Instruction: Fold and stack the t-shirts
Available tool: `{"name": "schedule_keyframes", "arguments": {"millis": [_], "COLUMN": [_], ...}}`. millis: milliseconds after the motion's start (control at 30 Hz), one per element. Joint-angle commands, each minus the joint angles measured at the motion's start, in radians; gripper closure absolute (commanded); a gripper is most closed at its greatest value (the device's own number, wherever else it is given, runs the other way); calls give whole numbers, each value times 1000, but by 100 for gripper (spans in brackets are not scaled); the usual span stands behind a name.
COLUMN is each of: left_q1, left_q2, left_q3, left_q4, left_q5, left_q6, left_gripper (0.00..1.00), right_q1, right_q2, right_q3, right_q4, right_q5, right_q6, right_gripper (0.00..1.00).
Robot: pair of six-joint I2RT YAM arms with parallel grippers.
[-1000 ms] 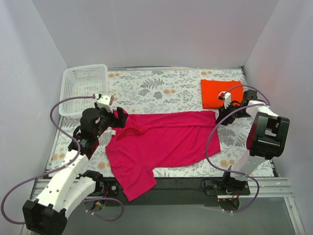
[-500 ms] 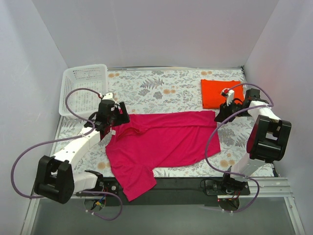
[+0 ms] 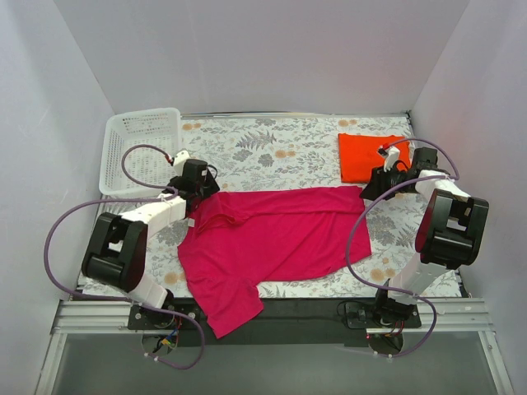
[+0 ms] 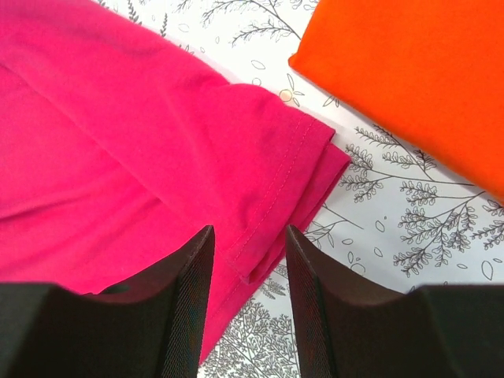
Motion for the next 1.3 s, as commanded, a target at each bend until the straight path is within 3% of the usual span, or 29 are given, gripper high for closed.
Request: {"name": "schedule_keyframes", "arguments": {"millis": [0,433,533,567,633,667,867,1033,1267], "left_q1": [-4,-13,-15,-15,-16,-16,-18,-16,-18], "left_q2": [36,155,153,147,135,118,14,-92,-89], "left_q3": [54,88,85,82,82,79,19,-81,-102], "left_q4": [45,59,59,86,88,90,93,99,97], "left_q5": [-88,-147,-147,-147,-147,-149,-169,-187,-210], "left_q6": [-72,-40,-24,-17,-11,-3,-1,-32,-60], "left_gripper": [39,53,67,79,89,99,100,100,100], "right_q1": [-1,-2,-2,-2,-2,-4,-19,-22,-19], "right_q2": [-8,-8,-10,-11,-13,-17,-2,42,153], "right_q3": [-10,-13,-14,-16,-21,-28,-28,-16,50], "right_q4": [63,69,72,74,78,88,120,126,121], "right_q5": [1,12,21,27,42,52,125,73,47], "right_q6": [67,76,78,81,82,93,188,253,293], "right_gripper": [59,58,59,59,58,58,57,57,56]}}
